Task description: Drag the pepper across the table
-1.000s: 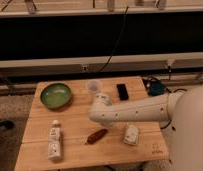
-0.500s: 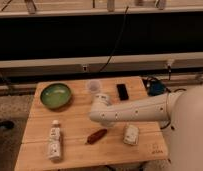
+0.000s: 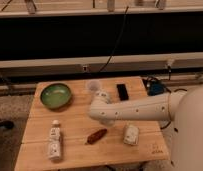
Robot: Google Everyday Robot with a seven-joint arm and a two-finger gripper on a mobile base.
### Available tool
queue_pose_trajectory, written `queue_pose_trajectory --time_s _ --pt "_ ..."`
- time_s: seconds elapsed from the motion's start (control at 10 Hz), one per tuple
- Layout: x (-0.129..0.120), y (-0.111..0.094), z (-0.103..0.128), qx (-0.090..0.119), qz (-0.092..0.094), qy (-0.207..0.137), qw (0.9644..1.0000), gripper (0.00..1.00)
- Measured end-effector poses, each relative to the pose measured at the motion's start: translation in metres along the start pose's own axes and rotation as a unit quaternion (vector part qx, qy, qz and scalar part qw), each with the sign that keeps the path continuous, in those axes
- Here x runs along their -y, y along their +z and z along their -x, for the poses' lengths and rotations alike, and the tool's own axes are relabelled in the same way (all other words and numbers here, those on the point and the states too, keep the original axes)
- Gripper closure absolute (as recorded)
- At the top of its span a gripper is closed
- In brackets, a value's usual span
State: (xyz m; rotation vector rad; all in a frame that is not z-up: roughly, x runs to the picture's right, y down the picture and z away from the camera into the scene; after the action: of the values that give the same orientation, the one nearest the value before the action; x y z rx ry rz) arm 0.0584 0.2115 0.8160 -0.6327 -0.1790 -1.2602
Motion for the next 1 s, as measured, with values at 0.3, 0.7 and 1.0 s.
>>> queue_pose_trajectory --time_s 0.3,0.7,1.0 --pt "0.004 -0.01 0.007 0.04 -0.002 0.016 0.999 0.2" --pt "0.003 -0.024 0.022 0.087 -0.031 0.032 0.9952 0.2" --pt "0.002 -0.018 0.031 0.102 -0.056 0.045 0.9922 0.2"
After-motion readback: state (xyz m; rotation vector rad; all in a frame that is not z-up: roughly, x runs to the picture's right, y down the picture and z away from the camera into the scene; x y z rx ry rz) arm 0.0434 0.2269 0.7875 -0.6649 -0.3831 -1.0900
